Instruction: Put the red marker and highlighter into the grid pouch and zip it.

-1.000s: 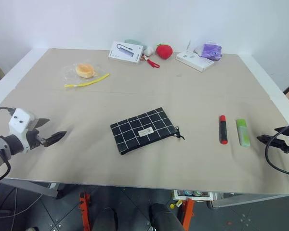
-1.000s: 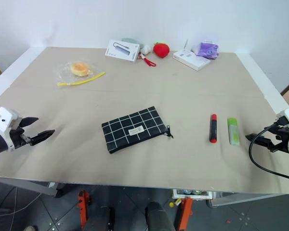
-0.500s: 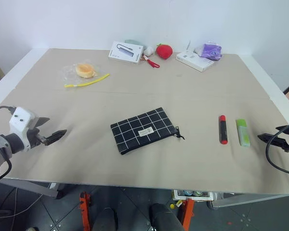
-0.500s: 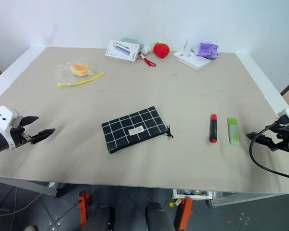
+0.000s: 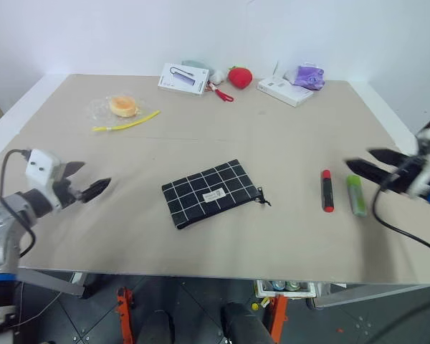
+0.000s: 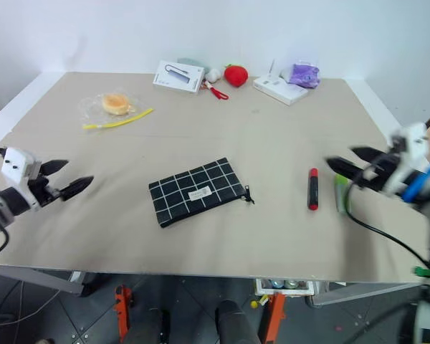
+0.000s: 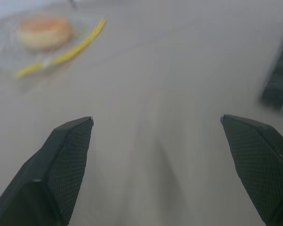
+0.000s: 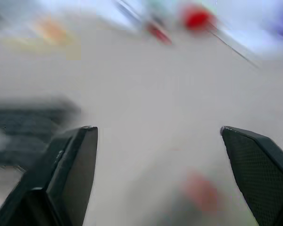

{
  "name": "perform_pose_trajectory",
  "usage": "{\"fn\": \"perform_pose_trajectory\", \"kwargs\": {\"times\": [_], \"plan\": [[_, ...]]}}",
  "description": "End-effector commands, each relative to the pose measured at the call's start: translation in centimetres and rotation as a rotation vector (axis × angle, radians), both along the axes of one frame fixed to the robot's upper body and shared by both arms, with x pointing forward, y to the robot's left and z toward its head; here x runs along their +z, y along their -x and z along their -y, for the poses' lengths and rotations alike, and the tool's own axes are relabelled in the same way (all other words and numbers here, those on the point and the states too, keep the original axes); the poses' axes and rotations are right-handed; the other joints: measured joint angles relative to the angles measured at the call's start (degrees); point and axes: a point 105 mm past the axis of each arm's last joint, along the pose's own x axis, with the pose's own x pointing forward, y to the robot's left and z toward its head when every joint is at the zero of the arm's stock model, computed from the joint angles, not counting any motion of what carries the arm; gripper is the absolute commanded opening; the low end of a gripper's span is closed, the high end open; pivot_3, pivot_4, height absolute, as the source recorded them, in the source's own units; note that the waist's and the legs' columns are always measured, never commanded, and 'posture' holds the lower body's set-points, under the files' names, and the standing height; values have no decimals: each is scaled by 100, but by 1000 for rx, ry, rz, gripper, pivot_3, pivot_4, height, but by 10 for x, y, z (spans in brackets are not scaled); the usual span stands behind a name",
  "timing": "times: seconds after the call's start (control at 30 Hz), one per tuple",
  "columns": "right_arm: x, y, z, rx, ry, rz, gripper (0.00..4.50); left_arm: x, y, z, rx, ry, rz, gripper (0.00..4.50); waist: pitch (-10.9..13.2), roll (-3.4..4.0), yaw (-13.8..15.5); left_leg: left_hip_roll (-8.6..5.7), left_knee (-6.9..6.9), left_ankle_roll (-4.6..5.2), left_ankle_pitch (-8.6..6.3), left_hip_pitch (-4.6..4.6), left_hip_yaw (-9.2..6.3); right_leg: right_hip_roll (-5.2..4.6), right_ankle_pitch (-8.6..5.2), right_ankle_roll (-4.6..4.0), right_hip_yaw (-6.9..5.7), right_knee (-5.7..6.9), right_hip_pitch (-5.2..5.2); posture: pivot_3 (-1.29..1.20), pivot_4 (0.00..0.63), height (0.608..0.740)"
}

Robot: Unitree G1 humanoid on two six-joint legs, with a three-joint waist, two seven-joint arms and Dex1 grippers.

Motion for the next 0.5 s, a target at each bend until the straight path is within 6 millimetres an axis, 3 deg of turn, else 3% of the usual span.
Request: {"fn": "perform_pose_trajectory", "kwargs": {"times": [0.03,0.2,0.3,0.43,0.5], "plan": [[-13,5,-65,73,-12,-11,2638,21,-2,16,-43,52,88,4500,-2,0,25,0,-1,0,0,0,-7,0,-1,-1,-6,0,3,0,150,733],[-55,2,-107,73,17,-126,132,21,-1,34,-110,21,126,4500,-2,1,76,-11,0,0,0,-17,-12,-14,6,-22,-12,-2,-4,0,150,733],[-84,-5,-122,27,88,-217,56,20,-1,47,-171,-71,177,4500,-5,-4,75,-17,1,0,0,-23,-12,-21,11,-31,-15,-9,-4,0,150,733],[-127,-11,-121,-60,273,-334,56,20,2,73,-312,-242,275,4500,-5,-4,72,-15,-1,0,1,-19,-16,-16,10,-32,-19,-8,-5,0,150,733],[-136,-9,-123,-60,309,-358,56,12,5,83,-390,-327,289,4500,-17,-18,65,-15,-1,-1,1,-1,-14,-15,7,-28,-19,-9,11,0,150,733]]}}
